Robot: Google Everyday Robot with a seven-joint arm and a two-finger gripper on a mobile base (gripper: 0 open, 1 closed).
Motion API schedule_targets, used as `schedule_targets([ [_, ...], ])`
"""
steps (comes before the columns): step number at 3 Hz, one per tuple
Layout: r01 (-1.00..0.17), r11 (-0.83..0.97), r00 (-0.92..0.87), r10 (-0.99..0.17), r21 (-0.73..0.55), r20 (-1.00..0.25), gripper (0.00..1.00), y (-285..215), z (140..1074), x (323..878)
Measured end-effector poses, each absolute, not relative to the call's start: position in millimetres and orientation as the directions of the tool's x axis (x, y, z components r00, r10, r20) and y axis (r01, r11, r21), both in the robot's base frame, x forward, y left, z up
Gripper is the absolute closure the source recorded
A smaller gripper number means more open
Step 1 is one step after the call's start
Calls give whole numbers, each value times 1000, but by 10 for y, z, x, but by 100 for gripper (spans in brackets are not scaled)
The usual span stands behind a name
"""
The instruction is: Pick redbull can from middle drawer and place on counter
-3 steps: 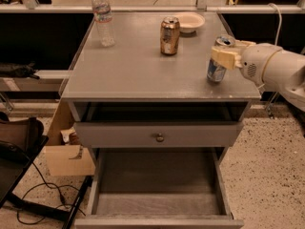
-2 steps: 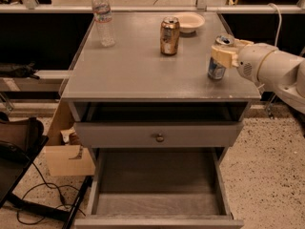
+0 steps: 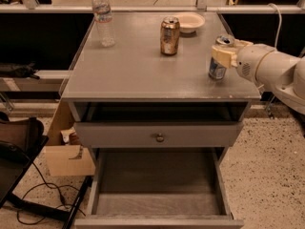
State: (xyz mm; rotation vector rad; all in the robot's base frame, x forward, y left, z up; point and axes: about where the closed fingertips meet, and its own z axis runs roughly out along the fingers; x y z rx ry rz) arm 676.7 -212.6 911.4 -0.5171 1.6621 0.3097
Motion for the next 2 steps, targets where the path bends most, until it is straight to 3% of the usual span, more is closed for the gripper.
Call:
schedule_targets([
  [1,-501,861,-94,-157,-90,-983,42,-2125,9114,6767],
  [2,-501,861,-94,-157,-90,-983,19,-2125,9114,6767],
])
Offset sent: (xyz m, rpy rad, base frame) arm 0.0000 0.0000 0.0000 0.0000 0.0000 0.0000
